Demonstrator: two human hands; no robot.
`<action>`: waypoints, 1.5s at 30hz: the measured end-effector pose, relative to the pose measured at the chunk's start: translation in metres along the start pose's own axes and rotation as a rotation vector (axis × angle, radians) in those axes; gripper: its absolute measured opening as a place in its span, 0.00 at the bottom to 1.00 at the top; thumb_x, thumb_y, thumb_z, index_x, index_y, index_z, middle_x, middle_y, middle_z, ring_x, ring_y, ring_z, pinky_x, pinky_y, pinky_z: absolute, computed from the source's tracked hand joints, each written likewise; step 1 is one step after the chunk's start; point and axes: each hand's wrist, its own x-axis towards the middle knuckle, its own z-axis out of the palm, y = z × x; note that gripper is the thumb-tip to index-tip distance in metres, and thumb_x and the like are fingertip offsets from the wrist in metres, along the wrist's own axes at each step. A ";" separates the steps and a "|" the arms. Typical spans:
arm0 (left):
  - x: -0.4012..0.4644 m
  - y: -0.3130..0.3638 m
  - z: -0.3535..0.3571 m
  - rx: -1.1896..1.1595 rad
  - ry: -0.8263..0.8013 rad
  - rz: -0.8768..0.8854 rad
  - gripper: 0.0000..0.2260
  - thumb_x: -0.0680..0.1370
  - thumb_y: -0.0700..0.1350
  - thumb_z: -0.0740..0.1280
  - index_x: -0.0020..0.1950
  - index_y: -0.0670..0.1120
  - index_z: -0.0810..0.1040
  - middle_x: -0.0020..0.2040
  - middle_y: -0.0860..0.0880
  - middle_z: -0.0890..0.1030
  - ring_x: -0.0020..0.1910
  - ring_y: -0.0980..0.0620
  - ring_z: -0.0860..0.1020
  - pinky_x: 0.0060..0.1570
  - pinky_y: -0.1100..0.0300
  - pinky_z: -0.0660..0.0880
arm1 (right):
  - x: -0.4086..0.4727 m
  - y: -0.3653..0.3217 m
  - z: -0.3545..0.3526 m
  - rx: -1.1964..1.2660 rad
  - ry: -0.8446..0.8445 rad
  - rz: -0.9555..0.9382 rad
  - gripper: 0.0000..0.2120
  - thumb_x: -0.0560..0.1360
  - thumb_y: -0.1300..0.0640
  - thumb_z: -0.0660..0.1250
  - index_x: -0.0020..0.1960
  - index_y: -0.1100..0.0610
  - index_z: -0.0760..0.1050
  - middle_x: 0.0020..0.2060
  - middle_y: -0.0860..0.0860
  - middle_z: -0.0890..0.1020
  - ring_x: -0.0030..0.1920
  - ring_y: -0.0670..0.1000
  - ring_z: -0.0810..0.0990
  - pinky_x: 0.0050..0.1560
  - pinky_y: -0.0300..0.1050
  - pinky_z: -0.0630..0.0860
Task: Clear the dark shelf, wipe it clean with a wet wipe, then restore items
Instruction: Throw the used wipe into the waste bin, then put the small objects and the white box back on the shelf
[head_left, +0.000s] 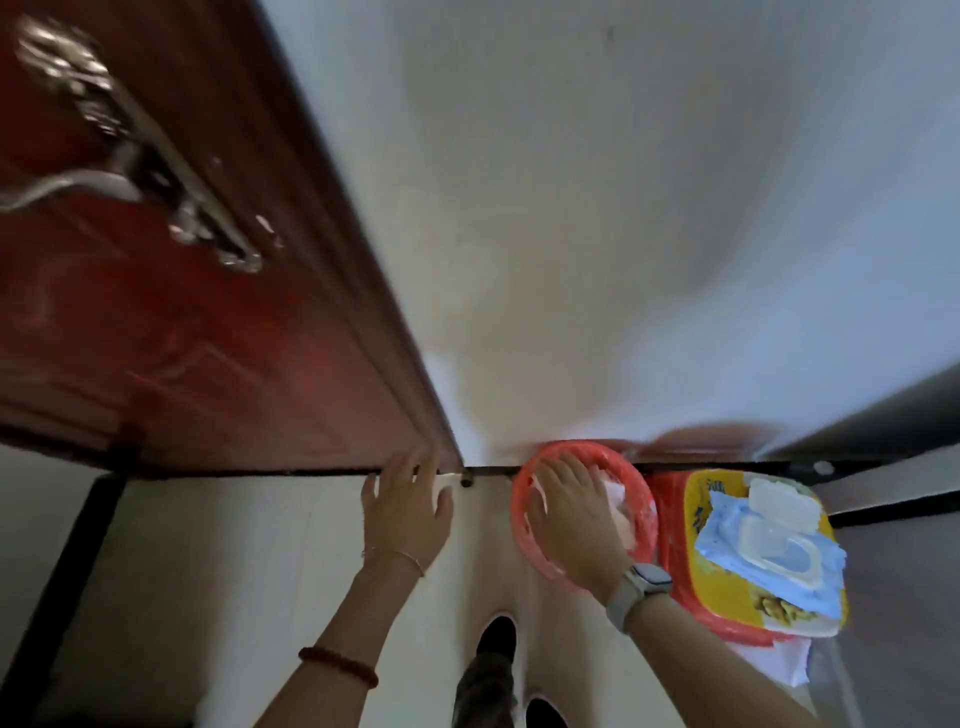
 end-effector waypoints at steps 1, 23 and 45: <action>-0.010 -0.012 -0.024 -0.006 0.071 -0.028 0.23 0.75 0.52 0.53 0.66 0.45 0.72 0.65 0.45 0.74 0.66 0.46 0.70 0.65 0.44 0.63 | 0.005 -0.024 -0.011 0.029 0.004 -0.060 0.20 0.72 0.54 0.52 0.53 0.60 0.78 0.50 0.56 0.82 0.57 0.61 0.77 0.58 0.64 0.70; -0.566 -0.331 -0.267 0.027 1.024 -1.193 0.17 0.76 0.44 0.64 0.64 0.44 0.72 0.60 0.45 0.77 0.59 0.43 0.74 0.59 0.47 0.68 | -0.258 -0.614 0.033 0.479 -0.276 -1.347 0.19 0.75 0.54 0.53 0.55 0.61 0.77 0.49 0.56 0.81 0.54 0.58 0.77 0.56 0.52 0.71; -0.501 -0.668 -0.333 0.146 0.598 -1.200 0.27 0.73 0.49 0.66 0.70 0.47 0.63 0.70 0.47 0.66 0.72 0.42 0.57 0.64 0.47 0.60 | -0.252 -0.901 0.258 0.154 -0.542 -1.243 0.20 0.76 0.54 0.61 0.65 0.61 0.67 0.58 0.59 0.74 0.60 0.58 0.70 0.56 0.47 0.69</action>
